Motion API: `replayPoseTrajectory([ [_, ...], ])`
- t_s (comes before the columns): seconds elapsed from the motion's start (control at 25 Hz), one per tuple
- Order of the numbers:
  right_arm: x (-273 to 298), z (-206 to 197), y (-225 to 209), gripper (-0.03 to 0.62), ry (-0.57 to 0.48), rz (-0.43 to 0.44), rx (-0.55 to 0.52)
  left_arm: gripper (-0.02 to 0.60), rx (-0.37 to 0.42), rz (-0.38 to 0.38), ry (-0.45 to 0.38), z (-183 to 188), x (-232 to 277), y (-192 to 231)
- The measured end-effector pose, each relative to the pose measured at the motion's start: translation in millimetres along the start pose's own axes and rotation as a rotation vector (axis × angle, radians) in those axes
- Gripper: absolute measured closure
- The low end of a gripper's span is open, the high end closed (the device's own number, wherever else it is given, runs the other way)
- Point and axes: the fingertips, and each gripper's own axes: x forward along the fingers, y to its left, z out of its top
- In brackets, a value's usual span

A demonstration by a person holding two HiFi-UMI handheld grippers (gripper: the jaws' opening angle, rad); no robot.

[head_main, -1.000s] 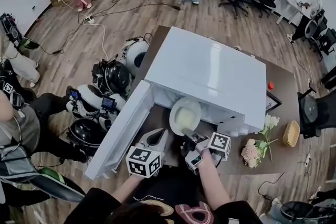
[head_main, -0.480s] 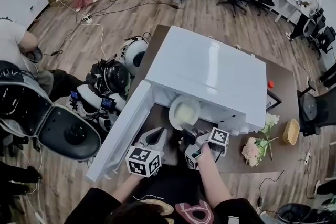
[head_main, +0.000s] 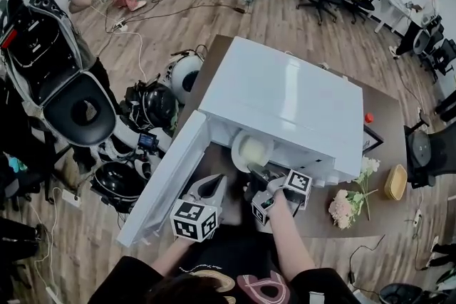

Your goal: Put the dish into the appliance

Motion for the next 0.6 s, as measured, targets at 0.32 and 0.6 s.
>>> replayPoseTrajectory([
  [0.32, 5.4, 10.2, -1.9, 0.557, -0.038, -0.009, -0.016, 0.572, 0.000, 0.012, -0.003, -0.4, 2.6, 4.7],
  [0.6, 9.0, 18.0, -6.7, 0.563, -0.058, -0.039, -0.046, 0.572, 0.007, 0.019, 0.003, 0.5, 5.6, 6.8],
])
